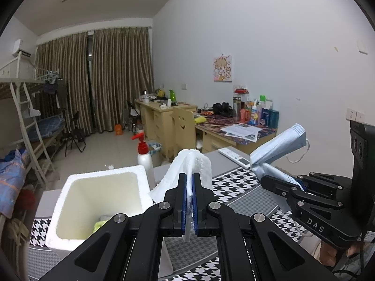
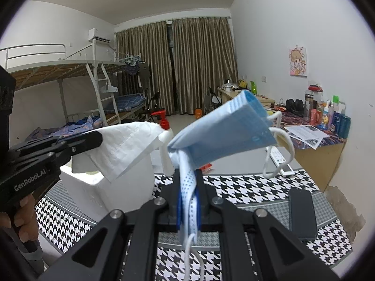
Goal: Organize soft objects
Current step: 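Lower the white tissue into the foam box and open the left gripper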
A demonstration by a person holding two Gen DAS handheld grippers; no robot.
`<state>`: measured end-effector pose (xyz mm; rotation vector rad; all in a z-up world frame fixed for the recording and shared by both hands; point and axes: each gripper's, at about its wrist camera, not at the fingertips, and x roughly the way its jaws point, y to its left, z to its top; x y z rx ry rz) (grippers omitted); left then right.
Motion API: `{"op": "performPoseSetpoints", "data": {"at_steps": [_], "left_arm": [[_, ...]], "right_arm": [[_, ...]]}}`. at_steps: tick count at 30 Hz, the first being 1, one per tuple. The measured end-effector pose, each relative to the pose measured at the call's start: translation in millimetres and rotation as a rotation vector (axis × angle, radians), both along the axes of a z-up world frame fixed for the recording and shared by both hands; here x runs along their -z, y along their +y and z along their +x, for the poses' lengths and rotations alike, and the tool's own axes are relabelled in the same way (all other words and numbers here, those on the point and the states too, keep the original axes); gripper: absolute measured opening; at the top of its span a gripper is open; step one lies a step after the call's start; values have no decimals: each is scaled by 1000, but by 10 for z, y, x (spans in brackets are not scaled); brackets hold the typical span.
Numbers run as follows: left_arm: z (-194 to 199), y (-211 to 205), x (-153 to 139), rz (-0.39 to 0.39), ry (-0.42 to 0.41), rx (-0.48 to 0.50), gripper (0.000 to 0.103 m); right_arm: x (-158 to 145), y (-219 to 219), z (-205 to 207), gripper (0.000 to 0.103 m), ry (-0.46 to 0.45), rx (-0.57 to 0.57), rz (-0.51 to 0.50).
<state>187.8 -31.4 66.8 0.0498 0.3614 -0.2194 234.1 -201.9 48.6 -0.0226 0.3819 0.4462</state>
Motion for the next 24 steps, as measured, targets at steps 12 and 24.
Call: {"op": "performPoseSetpoints", "data": {"at_steps": [12,24], "left_arm": [[39,151,-168,-8,-40,-55,4],[65,321,-225,-13,-58,-116,4]], "right_arm": [[-82,133,22,12,-24,-55,2],[-82,253,75,12,-18,-90,6]]}}
